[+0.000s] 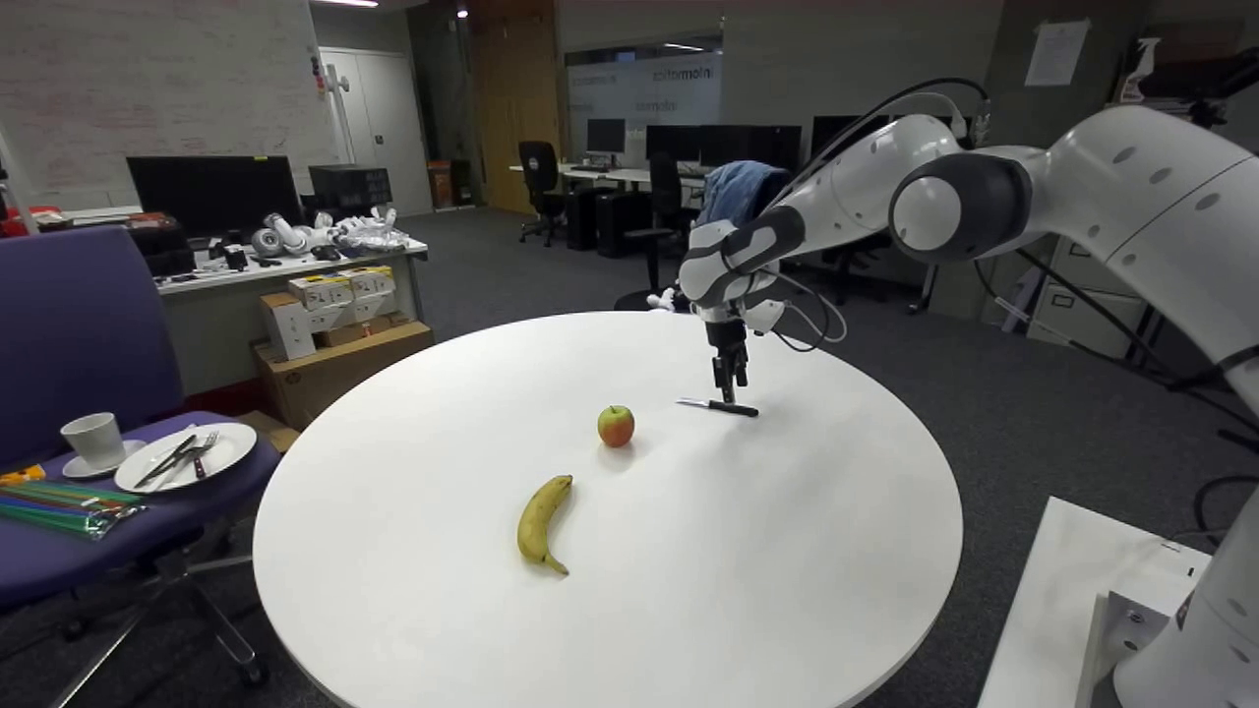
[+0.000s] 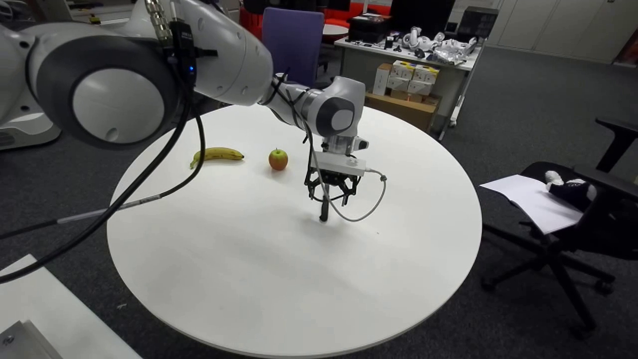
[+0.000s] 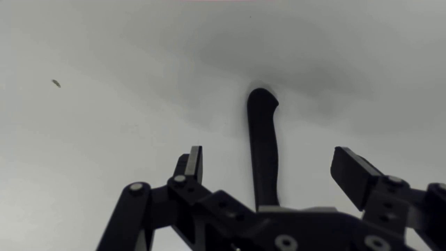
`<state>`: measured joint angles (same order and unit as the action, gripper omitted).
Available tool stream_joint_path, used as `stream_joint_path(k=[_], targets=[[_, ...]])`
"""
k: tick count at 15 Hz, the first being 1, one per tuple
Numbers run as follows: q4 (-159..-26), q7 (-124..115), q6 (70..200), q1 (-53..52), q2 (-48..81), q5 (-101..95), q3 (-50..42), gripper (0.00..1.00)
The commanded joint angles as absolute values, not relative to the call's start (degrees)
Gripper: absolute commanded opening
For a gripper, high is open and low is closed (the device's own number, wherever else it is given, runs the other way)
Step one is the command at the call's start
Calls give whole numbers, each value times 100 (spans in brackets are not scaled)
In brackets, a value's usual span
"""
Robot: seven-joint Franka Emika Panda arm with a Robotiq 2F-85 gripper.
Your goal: Put the knife next to the apple
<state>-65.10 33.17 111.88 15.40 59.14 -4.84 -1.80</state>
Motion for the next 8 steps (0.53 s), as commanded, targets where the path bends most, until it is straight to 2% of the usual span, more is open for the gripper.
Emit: stream_joint_path(k=[1,8], targets=[[-6133,3251,10913,1521,6070,-535,-182,100],[-5953,3227,10782,1491,6187,-537,-189,100]])
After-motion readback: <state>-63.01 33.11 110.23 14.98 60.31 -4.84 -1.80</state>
